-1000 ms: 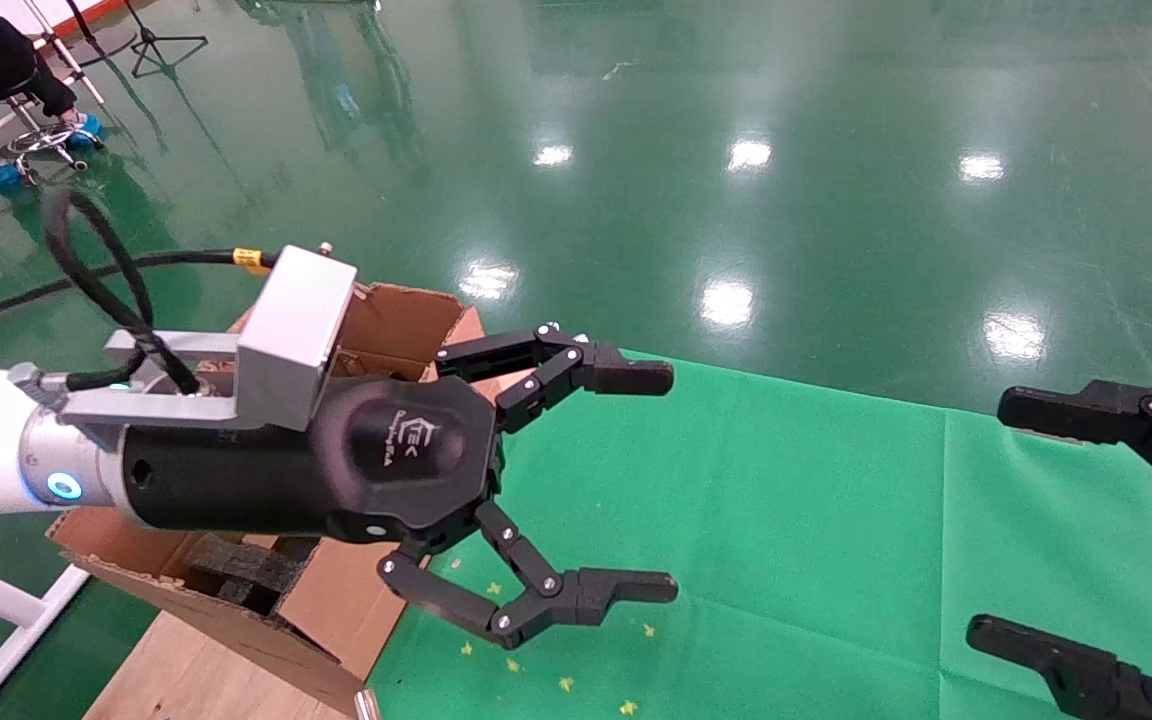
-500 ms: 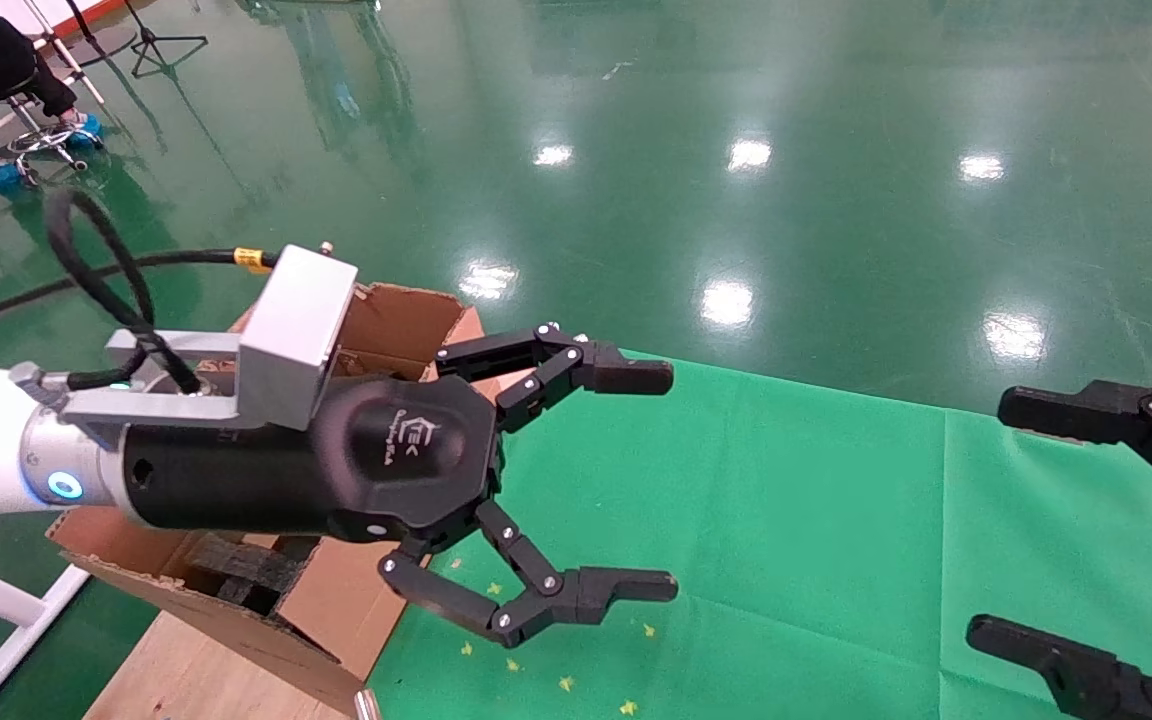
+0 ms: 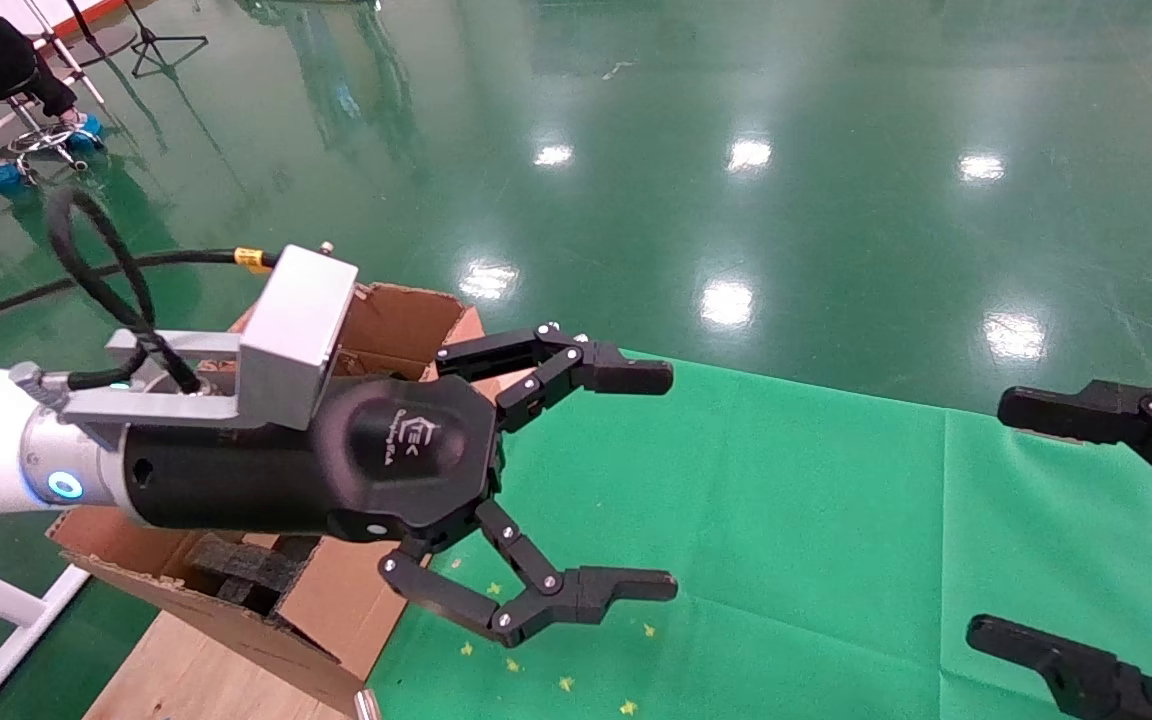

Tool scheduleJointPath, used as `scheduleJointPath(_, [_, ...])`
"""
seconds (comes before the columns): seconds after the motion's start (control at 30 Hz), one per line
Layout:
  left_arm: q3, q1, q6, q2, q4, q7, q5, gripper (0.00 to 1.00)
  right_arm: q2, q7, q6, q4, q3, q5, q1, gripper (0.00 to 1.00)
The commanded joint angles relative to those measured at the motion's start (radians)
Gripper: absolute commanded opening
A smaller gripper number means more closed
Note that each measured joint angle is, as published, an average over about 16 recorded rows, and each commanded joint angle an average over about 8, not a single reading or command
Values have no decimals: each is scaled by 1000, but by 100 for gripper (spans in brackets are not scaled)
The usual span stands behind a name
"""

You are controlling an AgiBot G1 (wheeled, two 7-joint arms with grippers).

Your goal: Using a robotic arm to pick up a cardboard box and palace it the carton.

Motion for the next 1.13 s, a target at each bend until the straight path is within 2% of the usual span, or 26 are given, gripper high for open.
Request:
scheduleJointPath(0.03, [0, 0, 0, 0, 0, 0, 0, 100, 0, 0, 0, 0, 0, 0, 0, 100])
scheduleJointPath(1.13, [0, 0, 0, 0, 0, 0, 0, 100, 0, 0, 0, 0, 0, 0, 0, 100])
